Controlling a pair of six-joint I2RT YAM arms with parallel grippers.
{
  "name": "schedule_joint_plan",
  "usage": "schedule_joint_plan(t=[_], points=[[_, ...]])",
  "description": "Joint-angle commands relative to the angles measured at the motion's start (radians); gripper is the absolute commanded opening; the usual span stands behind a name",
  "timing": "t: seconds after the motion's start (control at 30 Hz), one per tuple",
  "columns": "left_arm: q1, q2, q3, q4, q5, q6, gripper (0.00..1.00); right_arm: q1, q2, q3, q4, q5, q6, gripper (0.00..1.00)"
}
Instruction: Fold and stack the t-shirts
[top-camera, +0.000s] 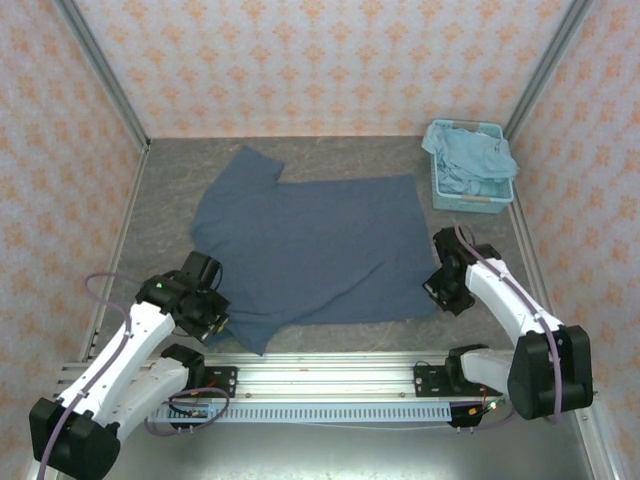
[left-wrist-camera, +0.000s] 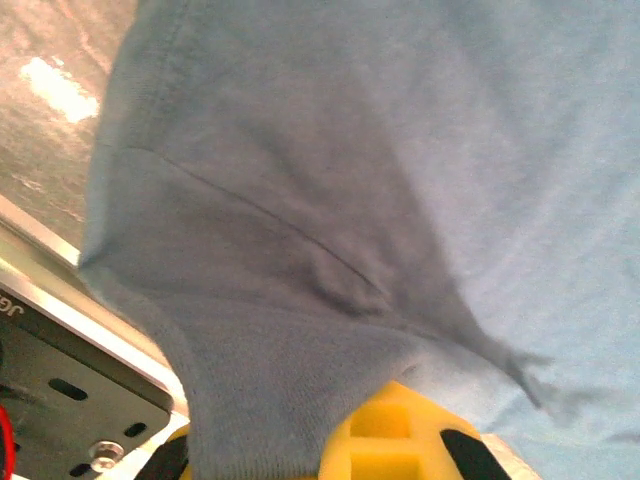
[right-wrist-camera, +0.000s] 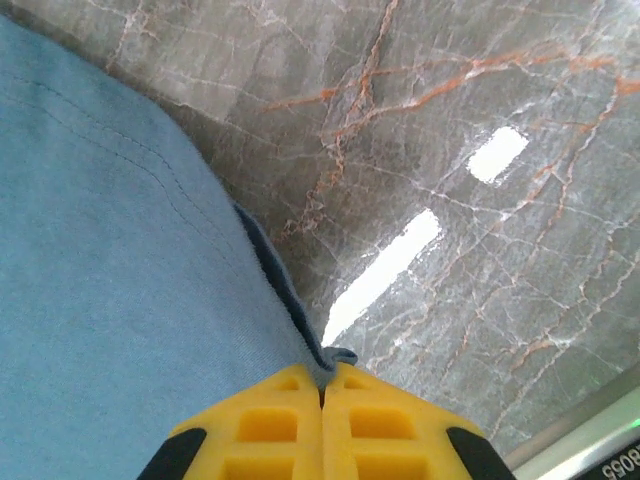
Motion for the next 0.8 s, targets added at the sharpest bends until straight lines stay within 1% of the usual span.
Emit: schedule_joint_plan(t=[0.0,0.17,0.27,0.47,0.63,0.77], points=[[-0.010,0.050,0.089,-0.029,-0.037,0.005,0.00,-0.005,-0.010,0.040,-0.083,0.023,-0.015,0.00],[-0.011,0.188,0.184,-0.025,-0.065,0.095,0.00,-0.012,0.001,0.089,-0.088,0.065,-0.016,0.00],[-0.012,0.243,0.221,-0.020,-0.082,0.123,0.00,-0.025,0.017,0.127,-0.086,0.076,-0.025,0.00],[-0.011,0.309,0.268,-0.024,-0.145,0.163,0.00,-0.032,0.095,0.180,-0.049,0.038,-0.039,0.00],[-0.011,0.356,0.271,0.011,-0.164,0.174,0.00,-0.032,0.125,0.203,-0.033,0.025,-0.038,0.00],[-0.011,0.403,0.314,0.024,-0.218,0.191,0.01,-0.033,0.146,0.220,-0.025,0.025,-0.036,0.00]])
